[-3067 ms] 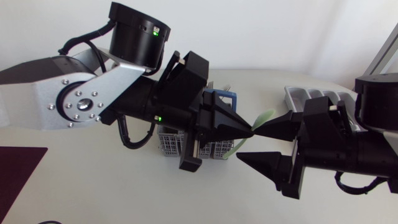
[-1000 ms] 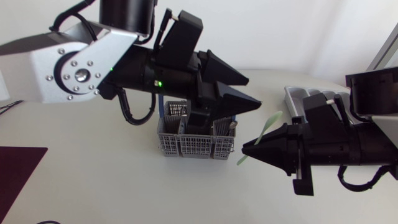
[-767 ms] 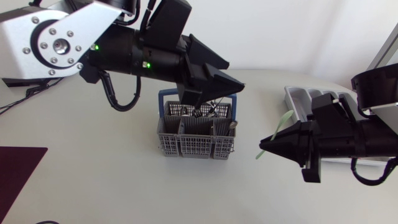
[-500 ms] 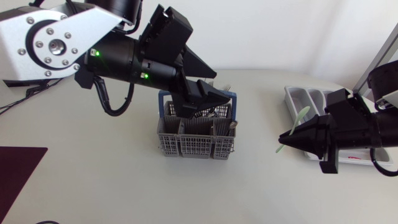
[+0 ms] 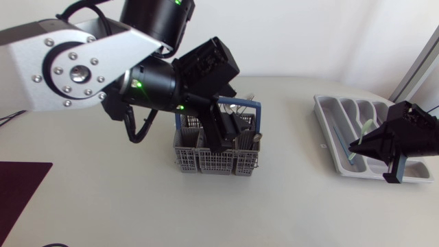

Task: Sort the cutlery from the basket into the organizer compartments.

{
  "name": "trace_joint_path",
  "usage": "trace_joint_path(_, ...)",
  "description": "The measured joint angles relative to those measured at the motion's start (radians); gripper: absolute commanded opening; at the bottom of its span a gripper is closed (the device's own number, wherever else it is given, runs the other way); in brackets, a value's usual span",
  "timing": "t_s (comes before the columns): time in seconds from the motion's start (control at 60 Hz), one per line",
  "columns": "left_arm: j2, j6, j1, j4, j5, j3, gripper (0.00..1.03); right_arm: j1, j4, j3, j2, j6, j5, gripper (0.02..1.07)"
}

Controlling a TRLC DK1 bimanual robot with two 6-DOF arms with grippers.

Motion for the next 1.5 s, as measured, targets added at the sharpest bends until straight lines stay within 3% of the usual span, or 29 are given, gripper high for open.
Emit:
trace_joint_path(0.1, 0.029, 0.002, -0.028, -0.001, -0.052, 0.0, 0.89, -0.063, 0.034, 0.003, 0.042, -0.089, 0.032, 0.1)
trace_joint_path(0.583, 0.095, 0.003, -0.11, -0.019, -0.152, 0.001, 0.89, -0.269, 0.29, 0.003, 0.225, -0.439, 0.2, 0.1)
trace_joint_path(1.033, 0.116, 0.003, -0.122, -0.027, -0.174, 0.002, 0.89, -0.34, 0.519, 0.002, 0.408, -0.602, 0.332, 0.1)
trace_joint_path(1.283, 0.127, 0.003, -0.122, -0.03, -0.181, 0.003, 0.89, -0.374, 0.577, -0.012, 0.465, -0.673, 0.393, 0.11)
trace_joint_path(1.4, 0.129, 0.003, -0.124, -0.03, -0.181, 0.003, 0.89, -0.378, 0.616, -0.018, 0.486, -0.68, 0.417, 0.3)
trace_joint_path(1.5, 0.133, 0.003, -0.13, -0.03, -0.182, 0.005, 0.89, -0.373, 0.652, -0.028, 0.492, -0.678, 0.436, 0.36)
